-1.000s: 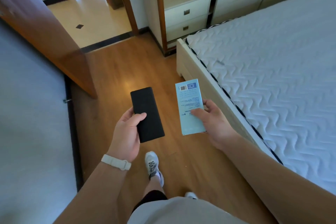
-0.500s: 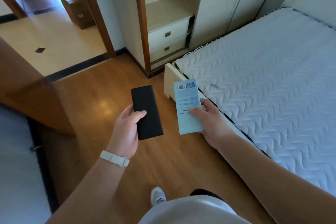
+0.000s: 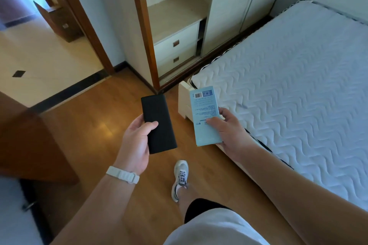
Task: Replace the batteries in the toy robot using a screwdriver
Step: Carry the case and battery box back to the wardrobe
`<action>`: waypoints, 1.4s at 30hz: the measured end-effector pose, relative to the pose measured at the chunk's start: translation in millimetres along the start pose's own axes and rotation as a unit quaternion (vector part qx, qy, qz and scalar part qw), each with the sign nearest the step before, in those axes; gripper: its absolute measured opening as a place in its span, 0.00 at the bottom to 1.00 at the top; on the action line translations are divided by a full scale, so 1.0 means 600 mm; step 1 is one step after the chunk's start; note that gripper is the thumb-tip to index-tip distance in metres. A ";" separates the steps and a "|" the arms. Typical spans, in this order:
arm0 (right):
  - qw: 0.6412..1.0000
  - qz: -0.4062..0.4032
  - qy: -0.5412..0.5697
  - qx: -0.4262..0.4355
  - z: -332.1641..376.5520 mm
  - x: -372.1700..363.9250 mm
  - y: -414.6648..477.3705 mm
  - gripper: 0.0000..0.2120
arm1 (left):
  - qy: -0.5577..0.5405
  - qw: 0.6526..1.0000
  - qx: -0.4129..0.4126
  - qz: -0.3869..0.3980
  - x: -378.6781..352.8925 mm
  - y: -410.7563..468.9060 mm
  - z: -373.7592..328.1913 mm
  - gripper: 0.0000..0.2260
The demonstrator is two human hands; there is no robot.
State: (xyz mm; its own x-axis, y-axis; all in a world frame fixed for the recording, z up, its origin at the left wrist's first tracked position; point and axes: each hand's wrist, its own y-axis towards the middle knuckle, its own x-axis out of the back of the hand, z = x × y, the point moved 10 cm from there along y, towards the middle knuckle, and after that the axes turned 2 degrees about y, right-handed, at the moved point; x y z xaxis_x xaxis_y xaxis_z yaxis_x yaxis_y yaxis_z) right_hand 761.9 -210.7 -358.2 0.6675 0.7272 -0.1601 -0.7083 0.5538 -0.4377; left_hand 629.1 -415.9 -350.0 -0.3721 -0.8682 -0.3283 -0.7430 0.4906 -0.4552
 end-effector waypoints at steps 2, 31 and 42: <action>1.000 -0.009 0.005 -0.001 0.017 -0.009 0.061 0.19 | 0.016 1.000 0.003 -0.001 -0.004 0.063 -0.024 0.14; 0.988 -0.137 0.062 0.031 0.337 -0.125 0.686 0.11 | 0.132 0.986 0.006 0.100 -0.159 0.801 -0.392 0.10; 0.974 -0.205 0.073 0.060 0.468 -0.180 0.874 0.10 | 0.165 0.973 0.010 0.160 -0.243 1.051 -0.527 0.11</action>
State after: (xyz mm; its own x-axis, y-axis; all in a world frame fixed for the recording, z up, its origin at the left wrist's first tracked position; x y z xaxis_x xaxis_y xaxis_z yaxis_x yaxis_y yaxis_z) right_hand 254.0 115.0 -321.8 0.9193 0.3744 -0.1214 -0.3912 0.8351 -0.3867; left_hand 38.8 -3.2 -327.6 -0.7428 -0.6465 -0.1741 -0.5508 0.7379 -0.3901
